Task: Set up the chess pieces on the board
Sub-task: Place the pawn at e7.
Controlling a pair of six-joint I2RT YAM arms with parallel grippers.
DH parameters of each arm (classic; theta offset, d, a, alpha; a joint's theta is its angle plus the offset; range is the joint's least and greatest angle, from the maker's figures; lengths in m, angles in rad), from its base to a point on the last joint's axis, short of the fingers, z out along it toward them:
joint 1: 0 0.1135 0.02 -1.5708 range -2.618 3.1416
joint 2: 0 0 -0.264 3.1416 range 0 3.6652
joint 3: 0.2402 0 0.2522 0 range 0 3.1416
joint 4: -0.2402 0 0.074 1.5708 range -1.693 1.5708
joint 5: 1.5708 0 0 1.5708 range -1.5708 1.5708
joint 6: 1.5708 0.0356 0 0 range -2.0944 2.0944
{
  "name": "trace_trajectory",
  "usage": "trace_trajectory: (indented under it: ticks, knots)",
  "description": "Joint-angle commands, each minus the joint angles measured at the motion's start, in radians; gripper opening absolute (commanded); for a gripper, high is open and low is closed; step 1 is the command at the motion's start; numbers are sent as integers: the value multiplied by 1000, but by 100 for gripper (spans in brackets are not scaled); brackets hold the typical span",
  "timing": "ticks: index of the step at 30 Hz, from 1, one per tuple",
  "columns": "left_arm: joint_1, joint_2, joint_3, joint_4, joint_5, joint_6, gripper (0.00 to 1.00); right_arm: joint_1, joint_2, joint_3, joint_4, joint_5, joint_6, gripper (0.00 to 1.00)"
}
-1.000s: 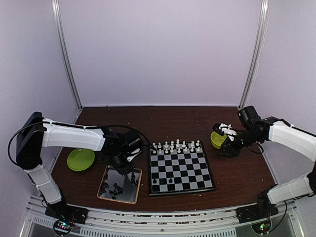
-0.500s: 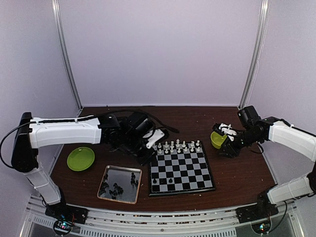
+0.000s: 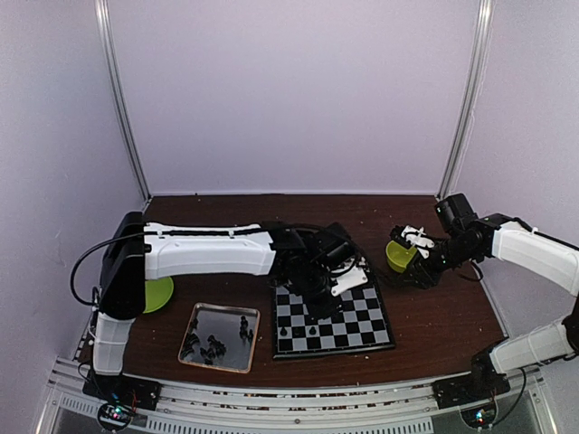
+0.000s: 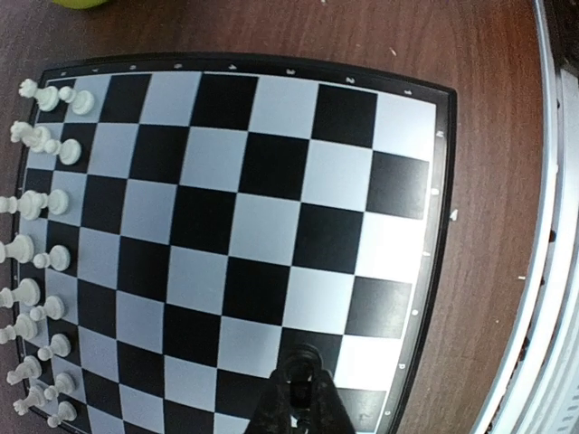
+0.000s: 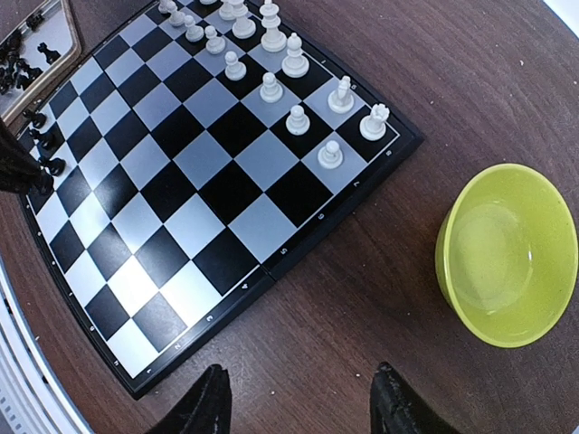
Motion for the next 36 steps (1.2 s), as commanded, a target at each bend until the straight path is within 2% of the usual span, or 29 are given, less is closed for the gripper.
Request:
trace_trajectory:
  ticks: [1,20,36]
  knots:
    - [-14,28,75,-64,-16,54,1,5,11,20,3,28,10,52]
    - [-22,126,117,-183,2,98,2,5,26,25,-7,29,2,52]
    - [-22,158,136,-180,-38,79,3,5,36,24,-13,21,-1,53]
